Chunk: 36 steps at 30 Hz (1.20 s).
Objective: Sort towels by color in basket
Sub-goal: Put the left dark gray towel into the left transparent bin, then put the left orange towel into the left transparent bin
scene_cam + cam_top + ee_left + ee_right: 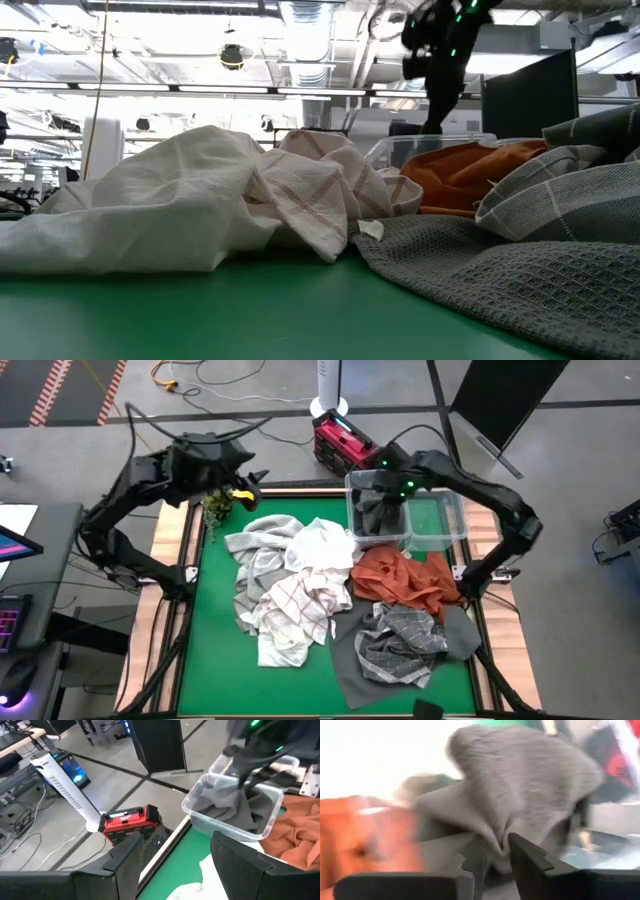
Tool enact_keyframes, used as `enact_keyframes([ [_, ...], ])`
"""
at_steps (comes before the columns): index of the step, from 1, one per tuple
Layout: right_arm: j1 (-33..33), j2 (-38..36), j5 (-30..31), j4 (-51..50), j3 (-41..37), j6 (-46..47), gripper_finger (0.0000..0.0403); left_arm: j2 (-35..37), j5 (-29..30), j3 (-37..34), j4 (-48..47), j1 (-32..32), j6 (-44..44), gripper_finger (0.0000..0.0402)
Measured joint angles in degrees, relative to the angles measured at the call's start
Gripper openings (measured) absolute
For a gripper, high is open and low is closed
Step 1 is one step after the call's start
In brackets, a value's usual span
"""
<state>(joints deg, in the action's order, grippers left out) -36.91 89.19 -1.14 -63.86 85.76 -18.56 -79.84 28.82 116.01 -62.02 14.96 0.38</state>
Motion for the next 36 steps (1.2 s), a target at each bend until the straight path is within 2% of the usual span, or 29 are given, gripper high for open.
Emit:
enact_keyframes([
  [4,4.52,-2.49,-3.13,-4.17,0.0,2.45,0.015,-1.74,0.08,-0.01,-0.04,0.0,-1.69,0.0219],
  [9,5.98,-0.16,-0.52,-7.96,0.0,3.05,0.0227,-1.92,0.25,-0.02,0.26,0.0,-3.93,0.0219],
  [12,6.54,0.96,-3.69,-15.39,-0.02,5.04,0.027,-1.32,0.39,-0.02,-0.89,0.04,-3.66,0.0219],
  [15,10.14,0.93,-4.88,-19.1,-0.02,4.6,0.0295,-0.23,0.39,-0.02,-2.44,0.03,-3.09,0.0219],
  [25,27.16,-1.87,-3.33,-6.38,-0.88,6.61,0.0301,1.17,0.9,0.0,-8.21,0.22,-8.11,0.0219],
  [31,32.21,-1.82,-3.16,4.5,-10.79,15.47,0.0301,0.95,0.8,-2.81,-10.1,0.7,-12.71,0.0219],
  [36,34.34,-1.82,0.76,11.01,-19.58,25.13,0.0286,1.93,-2.64,-9.04,-10.26,3.06,-13.97,0.0219],
])
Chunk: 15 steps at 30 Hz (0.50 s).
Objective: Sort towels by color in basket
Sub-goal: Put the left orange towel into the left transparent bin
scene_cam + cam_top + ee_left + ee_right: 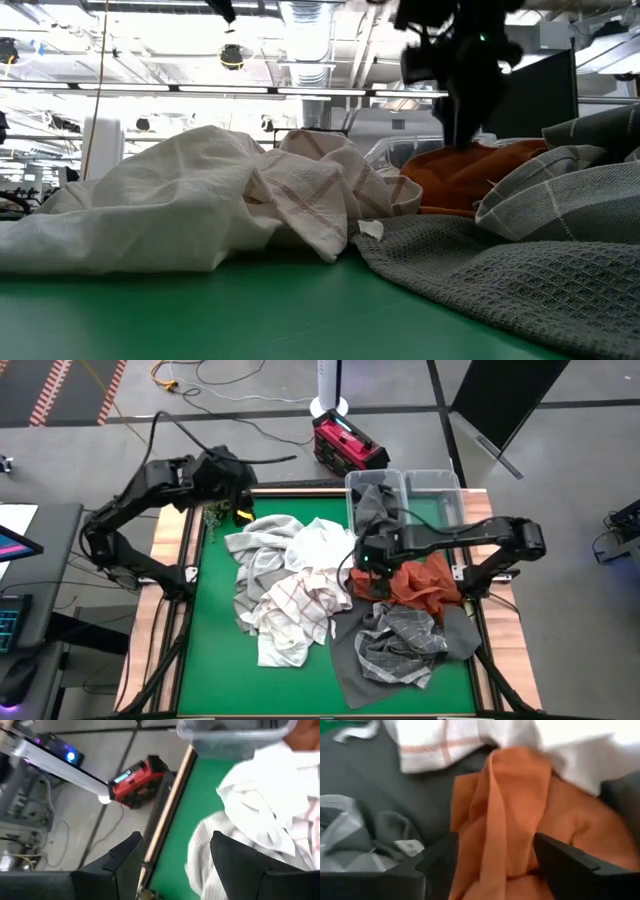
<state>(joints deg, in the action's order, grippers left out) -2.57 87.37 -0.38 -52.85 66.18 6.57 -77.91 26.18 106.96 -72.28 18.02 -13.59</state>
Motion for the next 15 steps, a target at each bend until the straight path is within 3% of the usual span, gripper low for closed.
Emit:
enact_keyframes([
  [5,1.58,0.02,0.52,3.77,-7.29,2.82,0.022,1.3,-4.83,-2.77,0.28,0.81,1.09,0.0219],
  [12,-0.17,0.08,0.41,-1.76,-8.36,2.22,0.0024,5.01,-8.77,-2.93,3.84,-0.9,5.64,0.0219],
  [15,-2.22,-0.94,0.39,-4.35,-3.79,-0.74,0.0026,5.34,-14.12,-2.93,9.41,-0.92,9.03,0.0219],
])
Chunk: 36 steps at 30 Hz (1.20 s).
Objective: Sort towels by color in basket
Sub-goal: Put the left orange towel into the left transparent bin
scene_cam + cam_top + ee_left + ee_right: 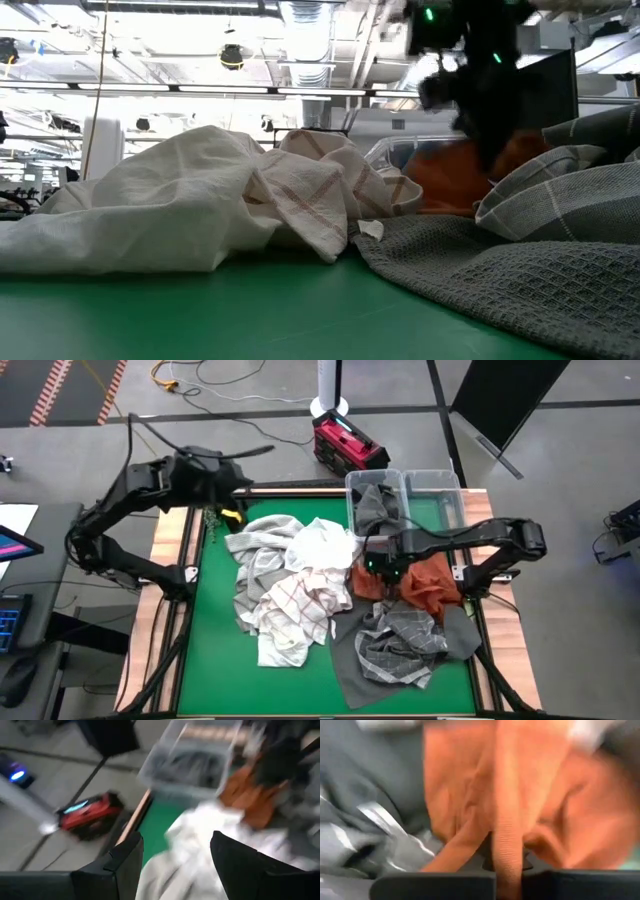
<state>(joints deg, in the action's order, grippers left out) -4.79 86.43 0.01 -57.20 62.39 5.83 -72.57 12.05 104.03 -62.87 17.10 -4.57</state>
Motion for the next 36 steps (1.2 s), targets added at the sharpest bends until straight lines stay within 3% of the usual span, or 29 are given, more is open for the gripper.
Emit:
enact_keyframes([
  [6,-3.42,-5.15,-0.09,3.46,10.6,-5.76,0.003,-4.54,-7.13,-0.92,16.53,-0.04,0.93,0.0219],
  [10,-6.01,-8.56,-0.11,6.61,14.91,-7.24,0.0014,-9.95,-16.56,-5.16,31.12,-0.49,1.44,0.0219],
  [14,-7.1,-11.41,-0.09,7.54,17.81,-7.23,0.0025,-16.42,-22.75,-7.18,40.55,-2.52,4.8,0.0219],
  [23,-6.91,-16.59,0.18,13.06,18.7,-3.94,0.002,-28.84,-22.42,-7.23,60.25,-6.38,12.12,0.0227],
  [36,-6.41,-20.88,4.22,32.58,18.8,-1.06,0.0043,-34.3,-20.76,-7.15,73.51,-7.26,10.15,0.0232],
])
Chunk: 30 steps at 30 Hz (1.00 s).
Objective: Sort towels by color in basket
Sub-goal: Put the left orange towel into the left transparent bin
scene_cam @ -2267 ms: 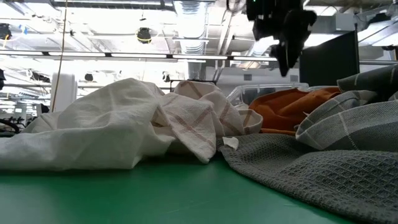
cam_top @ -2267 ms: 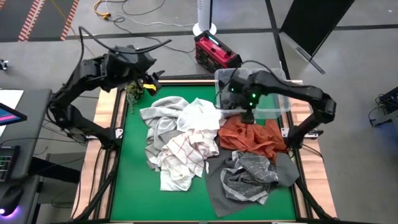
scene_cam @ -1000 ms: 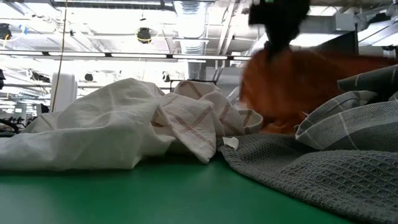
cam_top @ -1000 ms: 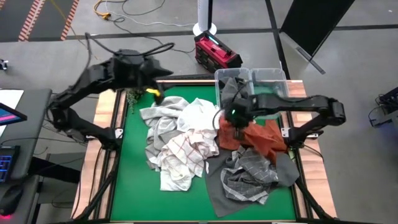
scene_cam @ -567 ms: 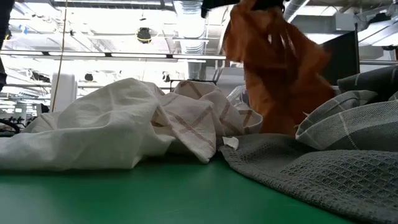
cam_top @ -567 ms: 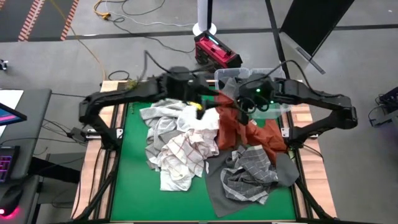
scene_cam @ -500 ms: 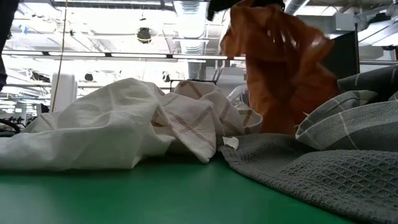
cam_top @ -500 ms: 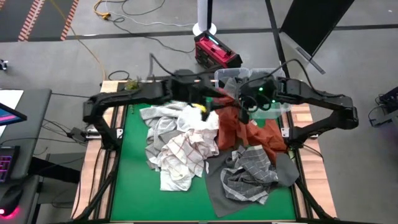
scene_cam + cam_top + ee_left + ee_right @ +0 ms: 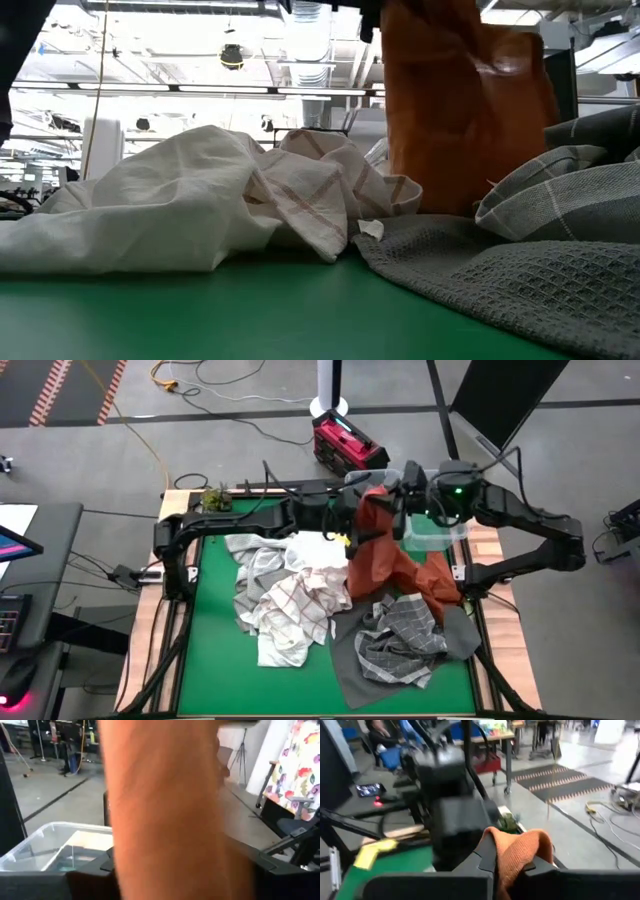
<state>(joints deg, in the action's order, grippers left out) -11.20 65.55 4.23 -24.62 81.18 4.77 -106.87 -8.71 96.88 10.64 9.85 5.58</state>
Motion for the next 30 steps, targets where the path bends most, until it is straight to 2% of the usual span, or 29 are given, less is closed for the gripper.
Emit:
enact_keyframes([
  [2,0.41,-0.1,-0.02,1.17,0.0,-0.06,0.0041,-0.17,0.27,-0.07,0.84,-0.02,-0.05,0.0224],
  [4,0.91,-0.26,-0.02,1.43,0.0,-0.07,0.0041,-0.2,1.63,-0.09,2.22,-0.03,-0.65,0.0199],
  [6,1.24,-0.33,-0.02,0.97,-0.02,-0.06,0.0044,-0.08,2.53,-0.07,3.56,0.24,-1.19,0.0149],
  [9,1.44,-0.74,-0.04,0.0,-0.02,0.55,0.006,-0.08,2.46,-0.07,5.55,1.24,0.56,0.0041],
  [10,1.23,-0.99,-0.06,-0.29,-0.02,0.84,0.0069,-0.11,2.25,-0.09,6.59,1.66,1.96,0.0022],
  [15,-0.02,-3.65,-0.04,-2.35,1.97,2.75,0.014,-0.09,1.88,-0.07,11.86,4.73,7.44,0.0005],
  [19,-0.61,-5.6,0.28,-5.97,6.76,2.79,0.0213,-0.15,1.12,-0.08,24.85,8.76,14.2,0.0003],
  [22,-0.59,-6.86,0.66,-6.5,9.06,2.69,0.0254,0.03,1.59,0.04,33.25,11.63,17.79,0.0002],
  [26,-0.59,-8.7,3.03,-6.94,9.86,2.3,0.027,-0.11,4.85,0.02,42.64,14.56,20.87,0.0002],
  [30,-0.59,-9.16,4.93,-9.47,9.9,2.32,0.027,0.02,11.2,0.07,43.59,16.59,22.7,0.0001],
])
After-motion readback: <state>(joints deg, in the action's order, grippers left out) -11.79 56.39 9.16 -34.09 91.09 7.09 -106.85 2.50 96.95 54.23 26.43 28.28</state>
